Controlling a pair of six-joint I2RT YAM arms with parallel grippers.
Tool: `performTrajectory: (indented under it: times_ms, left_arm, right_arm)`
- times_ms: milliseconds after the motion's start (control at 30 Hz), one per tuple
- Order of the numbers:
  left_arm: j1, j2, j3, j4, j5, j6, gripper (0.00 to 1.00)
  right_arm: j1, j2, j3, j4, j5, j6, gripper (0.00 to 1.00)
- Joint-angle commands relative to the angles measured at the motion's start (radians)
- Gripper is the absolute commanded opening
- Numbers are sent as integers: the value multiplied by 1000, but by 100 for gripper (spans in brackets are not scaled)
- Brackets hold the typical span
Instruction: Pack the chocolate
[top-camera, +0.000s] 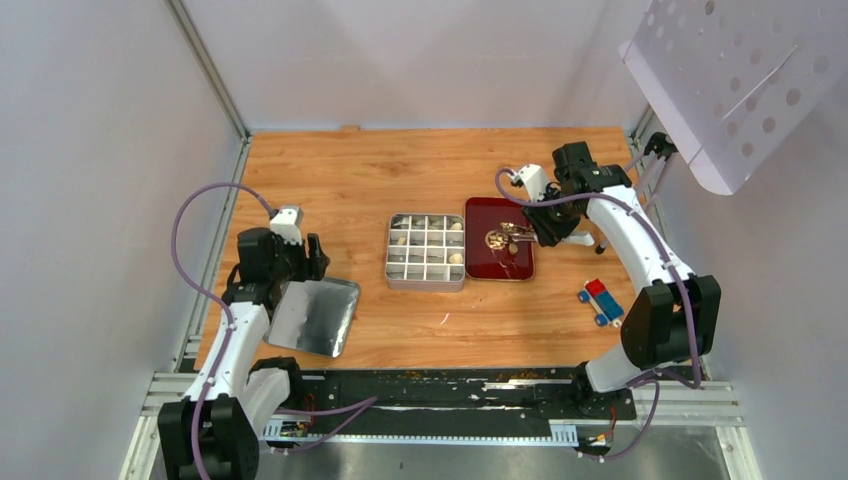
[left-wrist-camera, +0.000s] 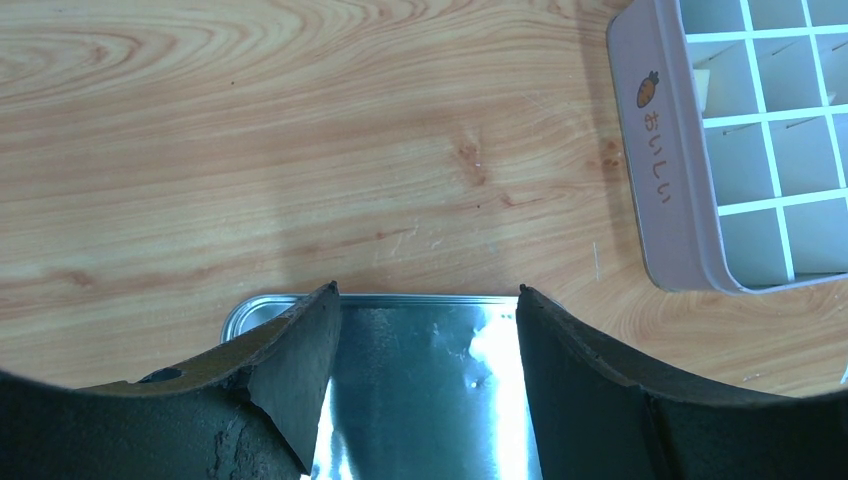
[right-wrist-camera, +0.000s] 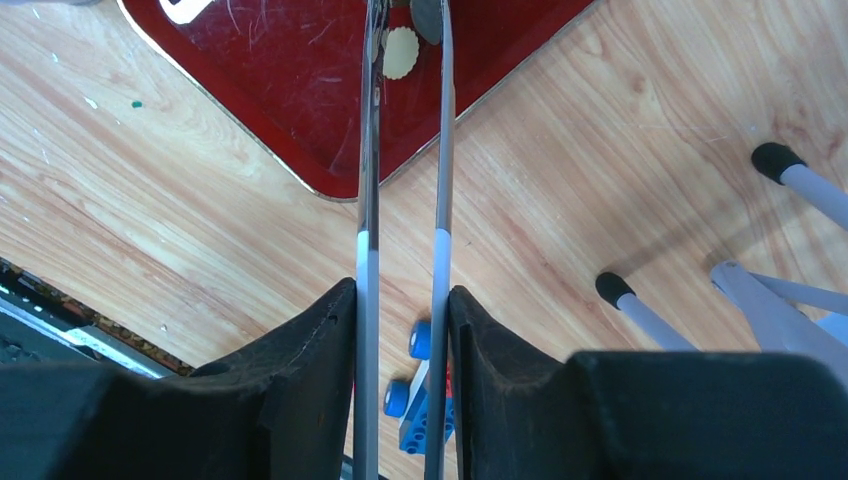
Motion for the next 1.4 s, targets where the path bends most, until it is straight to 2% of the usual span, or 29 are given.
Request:
performTrajectory:
  times_ms: [0, 333, 533, 700, 833, 1067, 1367]
  left_arm:
    - [9, -15, -6, 35, 2, -8, 73]
    - [9, -8, -2, 36, 5, -9, 73]
    - [9, -9, -3, 38, 3, -8, 73]
    - [9, -9, -11, 46, 5, -12, 73]
    - [8, -2, -8, 48, 5, -13, 73]
    - [9, 5, -4, 43, 8, -12, 73]
    - [9, 11, 8, 34, 10, -9, 73]
  right_arm:
    - [-7, 2, -19, 36, 25, -9, 36]
    - [-18, 26, -41, 55, 68, -10, 38]
    - [-31, 35, -26, 52, 104, -7, 29]
    - [-40, 25, -16, 41, 74, 3, 20]
    - [-40, 8, 11, 31, 49, 8, 16]
    - [-39, -39, 93, -26, -140, 28, 15]
    - [-35, -84, 75, -61, -375, 39, 13]
